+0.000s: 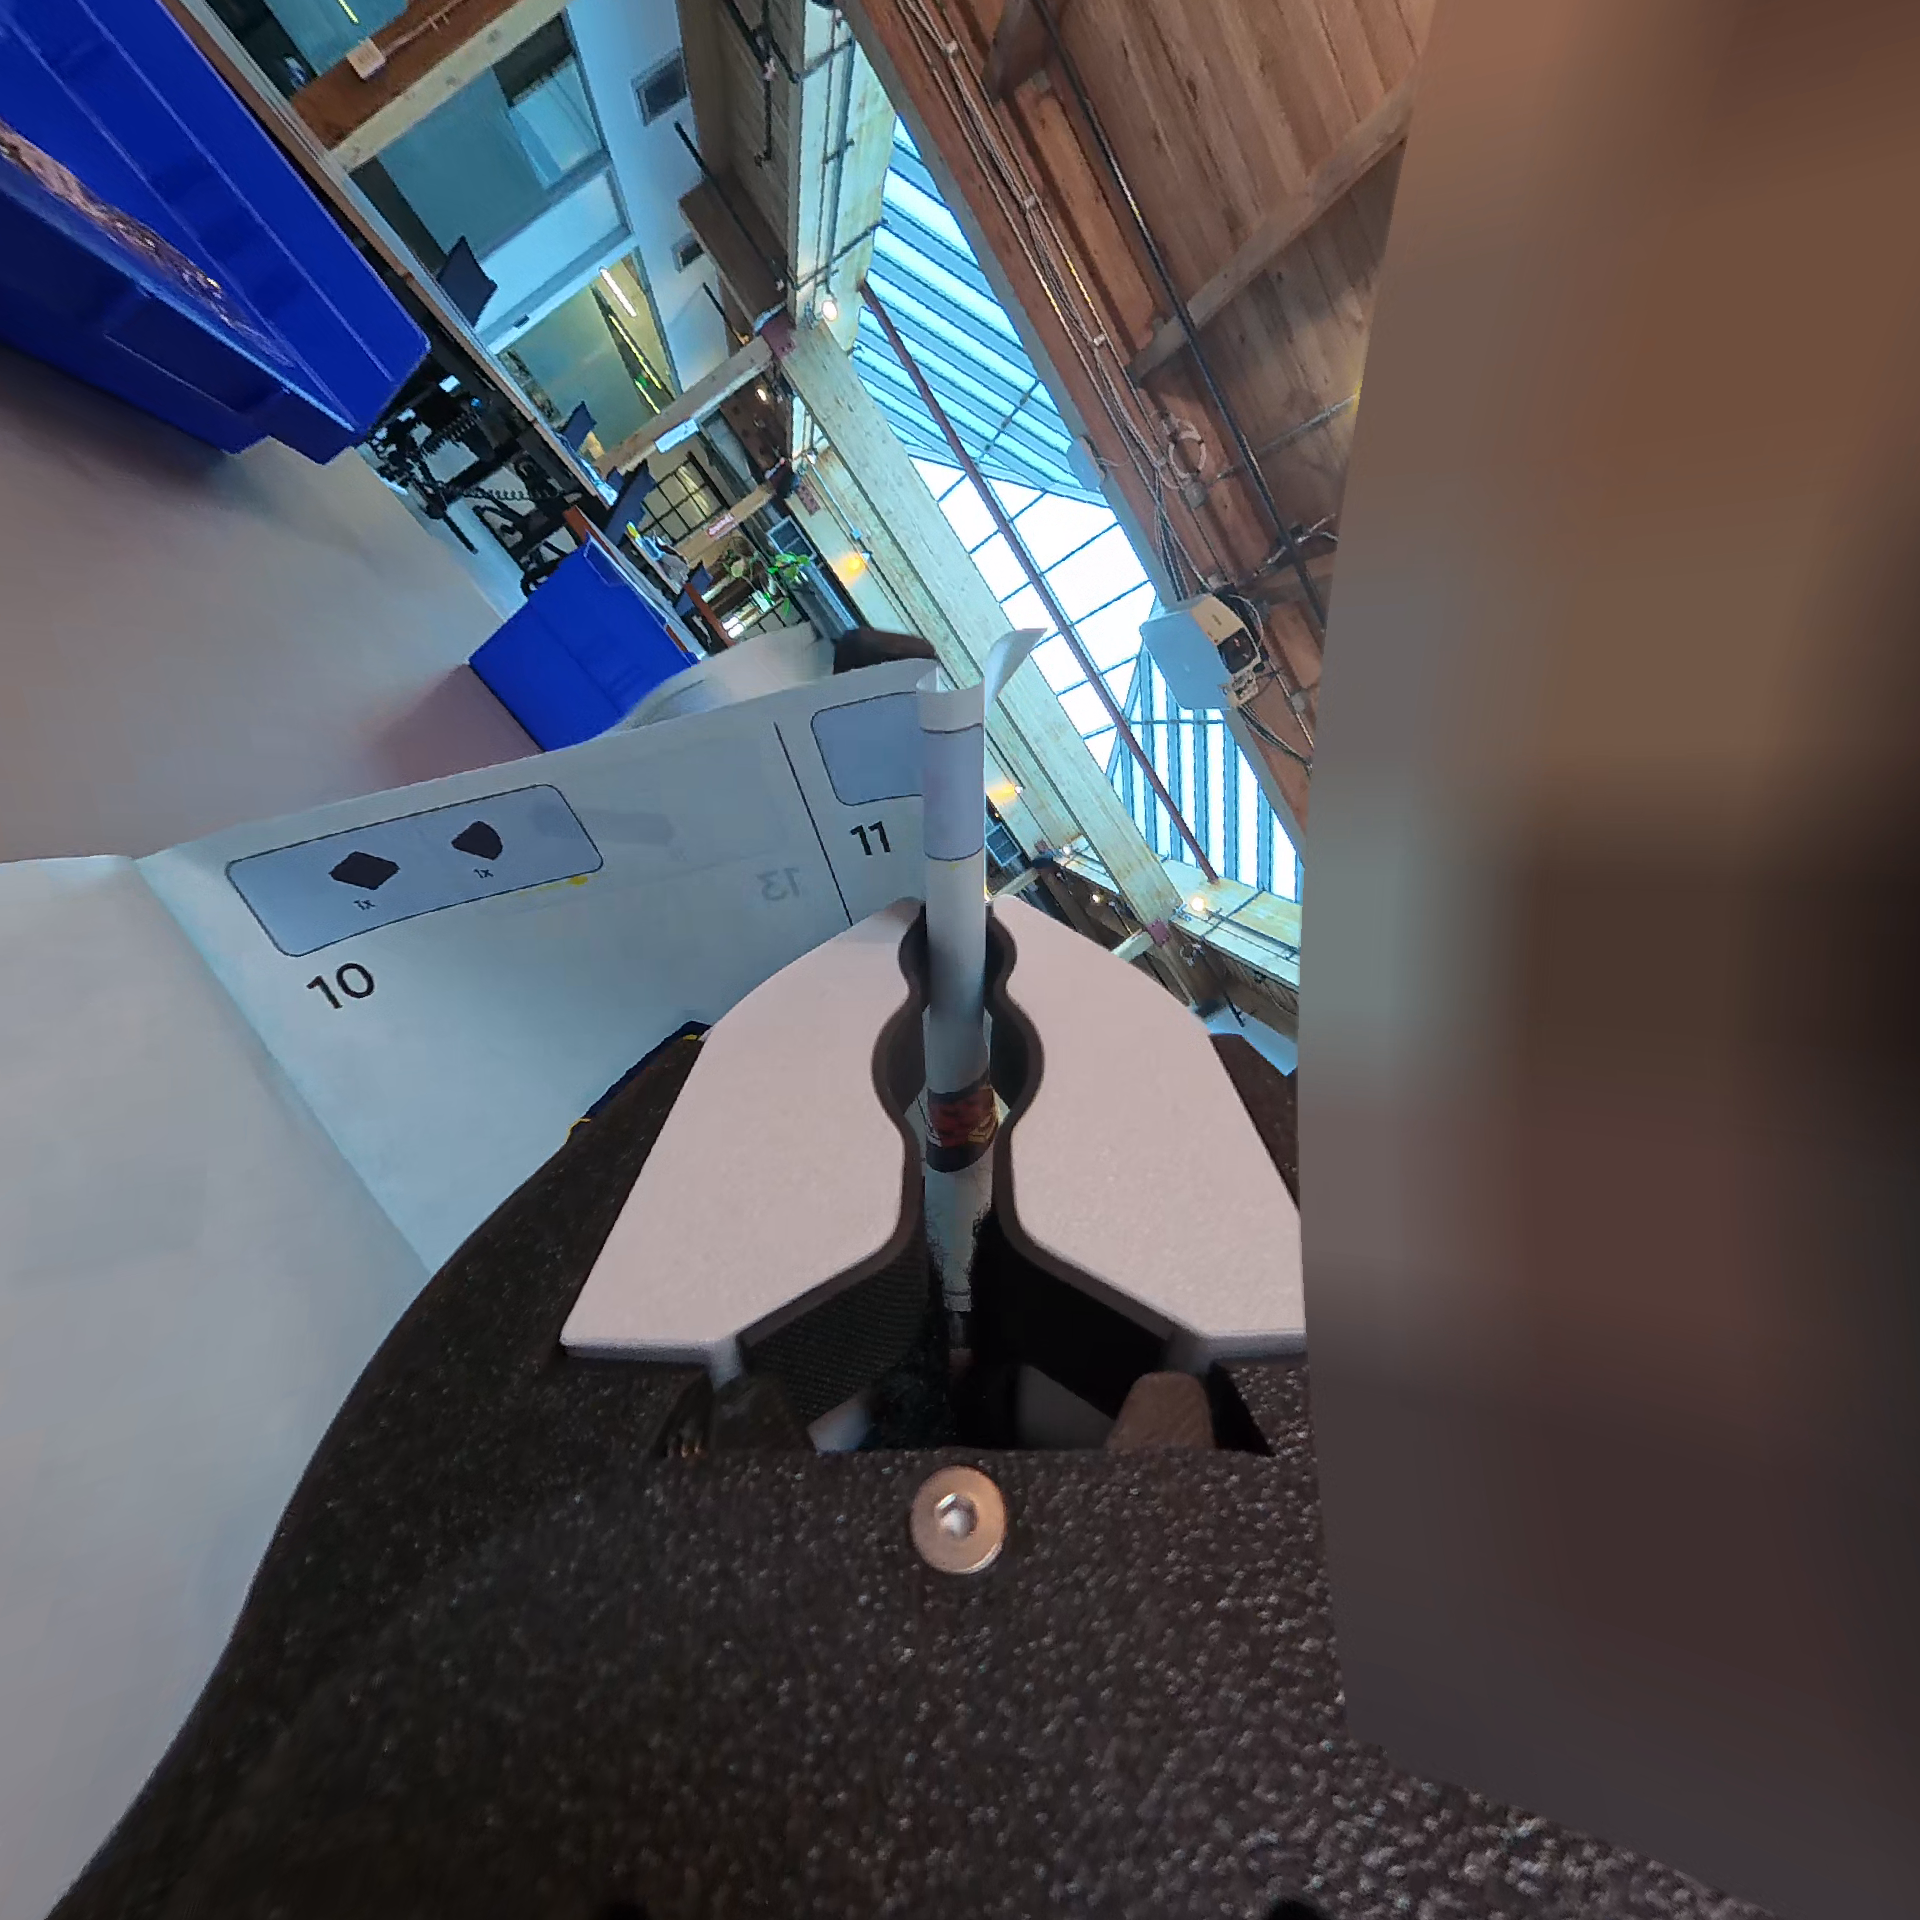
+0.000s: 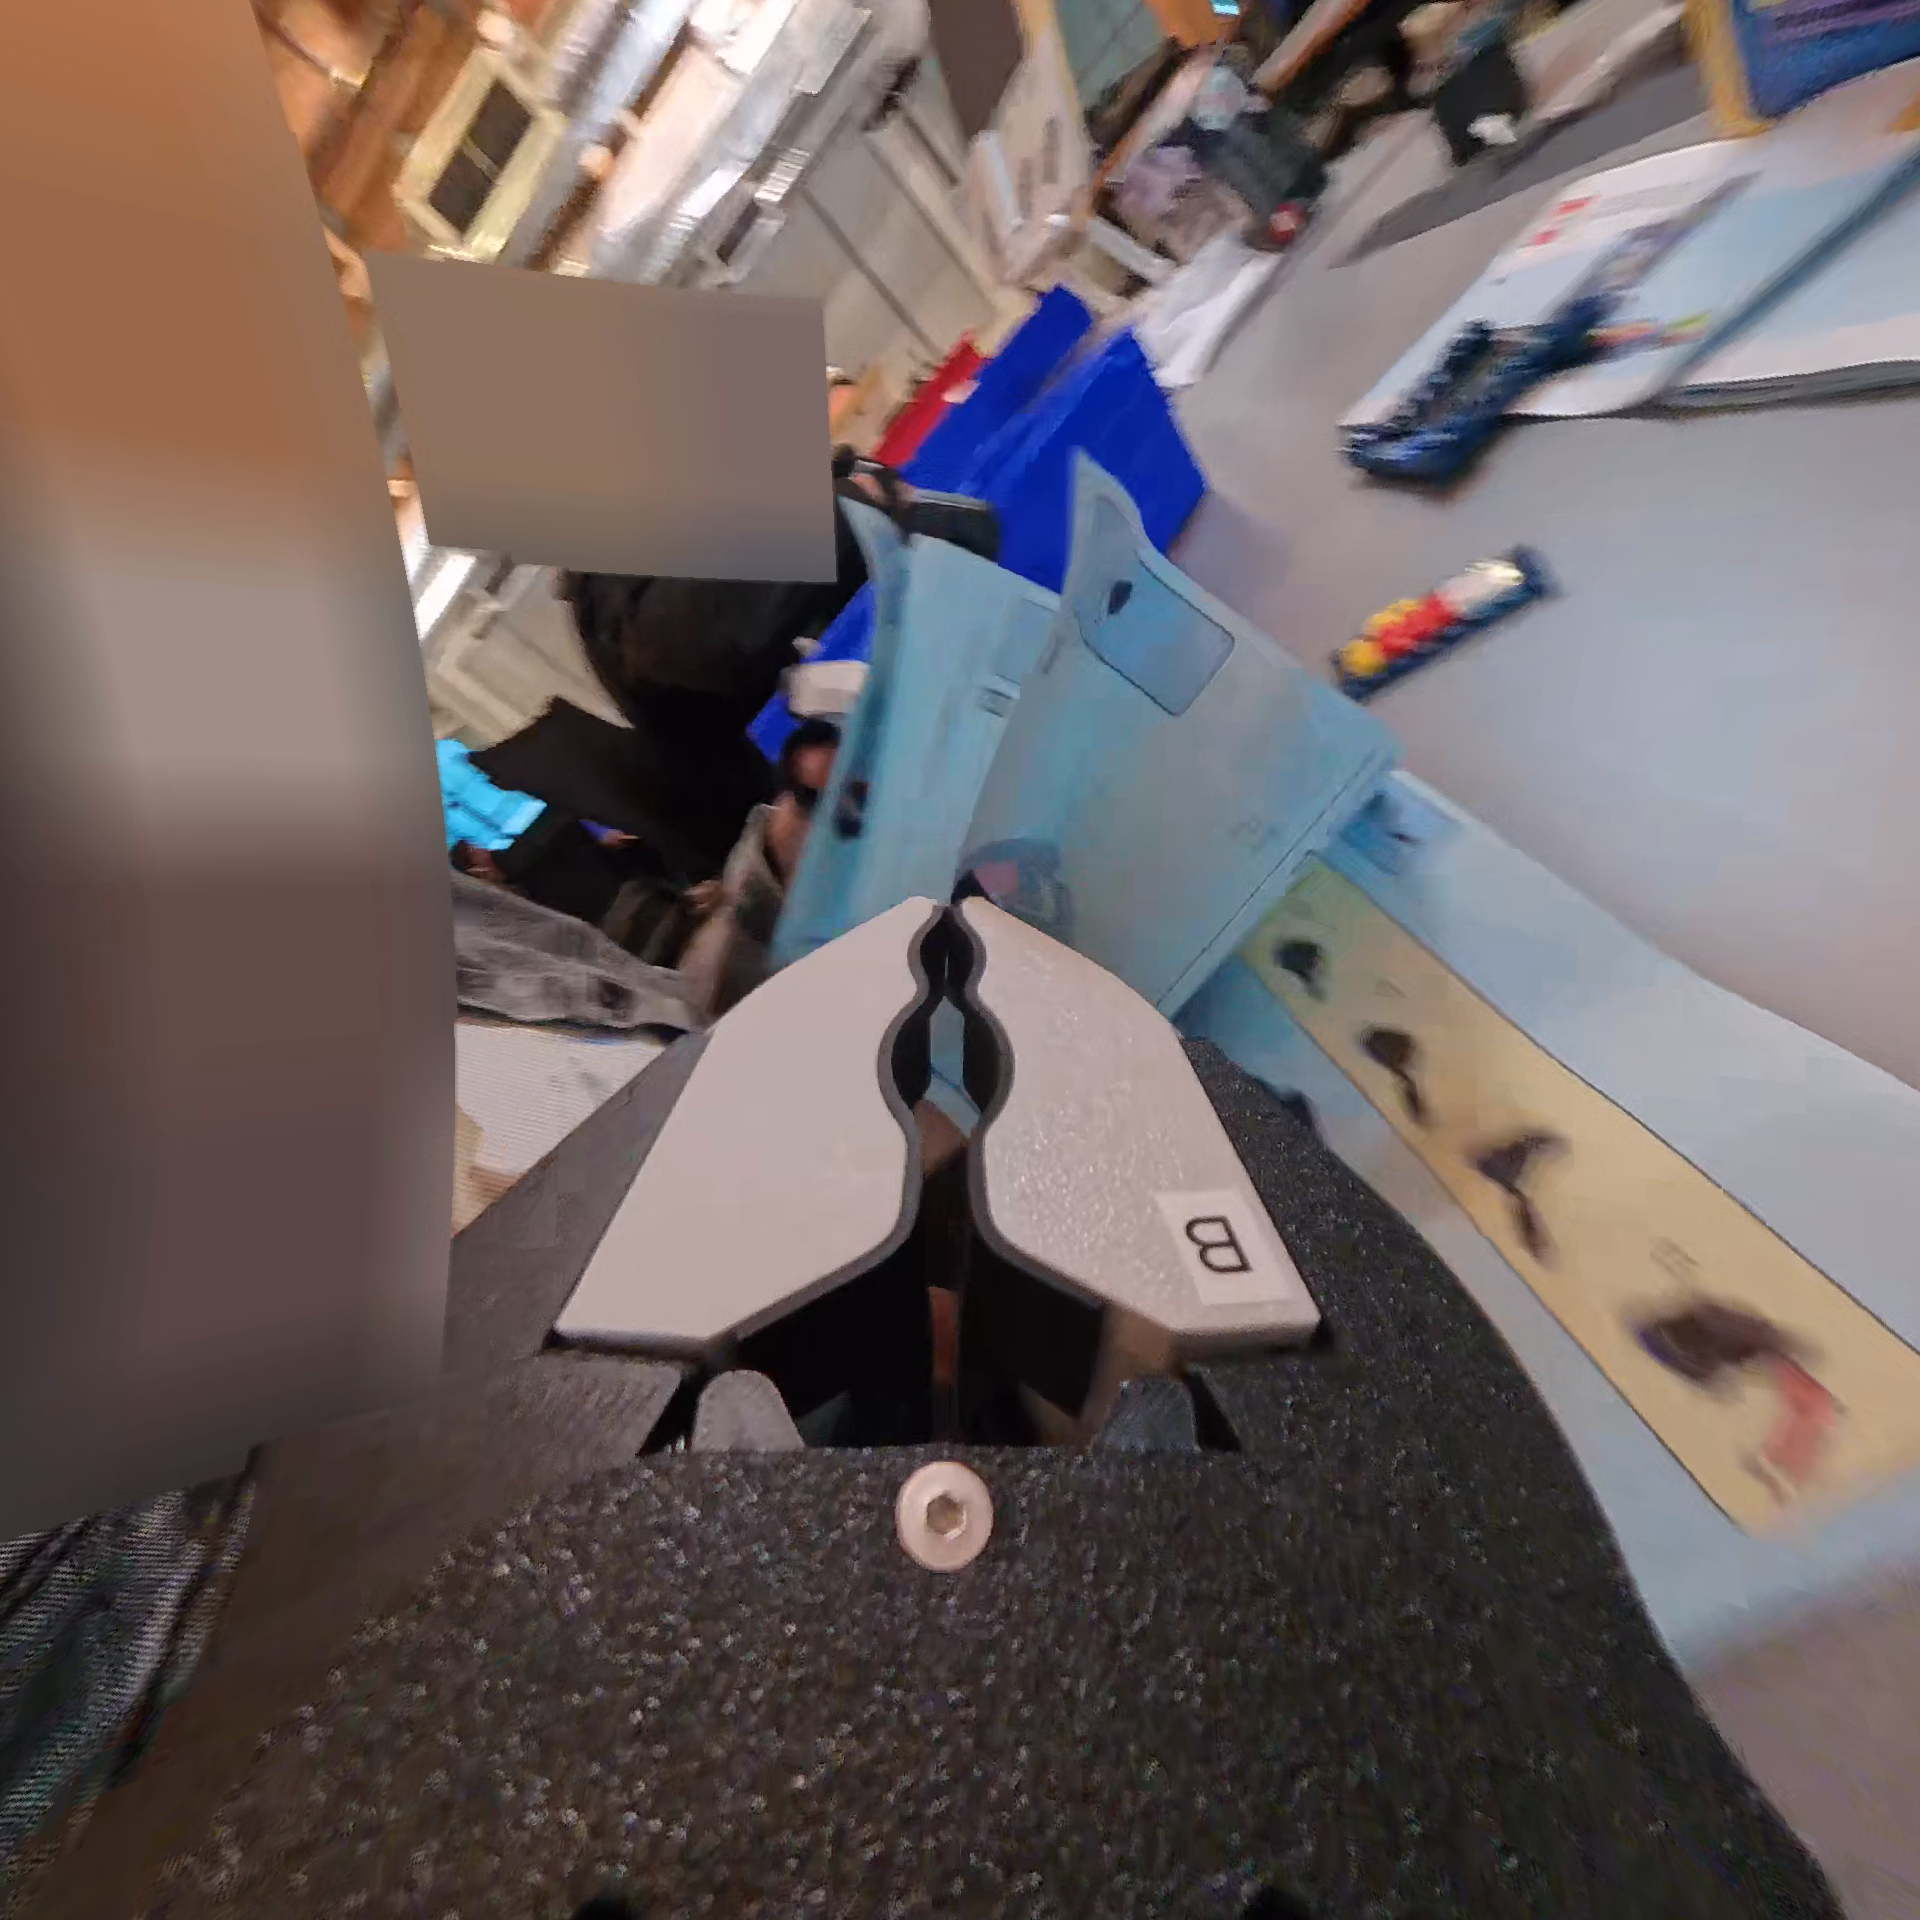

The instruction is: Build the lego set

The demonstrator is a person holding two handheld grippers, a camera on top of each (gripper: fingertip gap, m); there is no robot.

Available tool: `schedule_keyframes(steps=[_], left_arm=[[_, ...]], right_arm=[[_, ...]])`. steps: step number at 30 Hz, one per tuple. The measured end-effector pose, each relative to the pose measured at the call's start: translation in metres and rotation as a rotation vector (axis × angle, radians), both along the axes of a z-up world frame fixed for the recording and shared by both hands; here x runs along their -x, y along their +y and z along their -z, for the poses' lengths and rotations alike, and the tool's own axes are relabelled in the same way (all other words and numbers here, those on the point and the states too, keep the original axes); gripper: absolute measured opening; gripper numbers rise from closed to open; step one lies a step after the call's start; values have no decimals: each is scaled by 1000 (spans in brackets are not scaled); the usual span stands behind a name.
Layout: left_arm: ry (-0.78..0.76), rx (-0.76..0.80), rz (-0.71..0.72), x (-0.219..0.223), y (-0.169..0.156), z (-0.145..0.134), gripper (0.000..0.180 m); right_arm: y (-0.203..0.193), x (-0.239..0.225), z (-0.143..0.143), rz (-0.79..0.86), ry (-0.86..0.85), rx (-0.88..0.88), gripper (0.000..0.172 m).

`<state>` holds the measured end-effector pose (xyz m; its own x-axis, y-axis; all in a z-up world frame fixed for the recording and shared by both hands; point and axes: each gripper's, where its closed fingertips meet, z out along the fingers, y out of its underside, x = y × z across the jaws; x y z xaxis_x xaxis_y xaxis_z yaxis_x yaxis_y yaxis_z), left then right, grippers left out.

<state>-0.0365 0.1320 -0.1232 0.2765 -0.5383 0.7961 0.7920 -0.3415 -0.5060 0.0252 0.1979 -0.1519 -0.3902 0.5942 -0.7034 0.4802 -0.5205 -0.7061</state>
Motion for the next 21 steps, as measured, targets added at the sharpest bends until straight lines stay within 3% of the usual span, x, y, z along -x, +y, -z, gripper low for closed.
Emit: schedule_keyframes(steps=[4,6,8,10,11,13,17,19,21], left_arm=[[-1,12,-30,10,-6,-2,7],[0,21,-56,17,-9,-2,7],[3,30,-71,21,-12,-2,8],[6,34,-77,23,-13,-3,8],[6,34,-72,22,-14,-3,8],[16,42,-66,20,-13,-3,8],[83,49,-52,7,-5,-6,9],[99,38,-33,-1,0,-10,12],[98,-7,-17,-7,2,-19,28]], right_arm=[[55,-22,48,211,-231,-197,0],[90,-39,72,360,-398,-392,9],[121,-50,68,547,-485,-621,22],[122,-42,37,642,-407,-839,30],[107,-27,20,626,-303,-908,30],[50,8,3,439,-96,-959,28],[-45,45,36,-22,-15,-853,32],[-64,54,53,-122,-14,-802,32],[-71,58,64,-175,-35,-780,33]])
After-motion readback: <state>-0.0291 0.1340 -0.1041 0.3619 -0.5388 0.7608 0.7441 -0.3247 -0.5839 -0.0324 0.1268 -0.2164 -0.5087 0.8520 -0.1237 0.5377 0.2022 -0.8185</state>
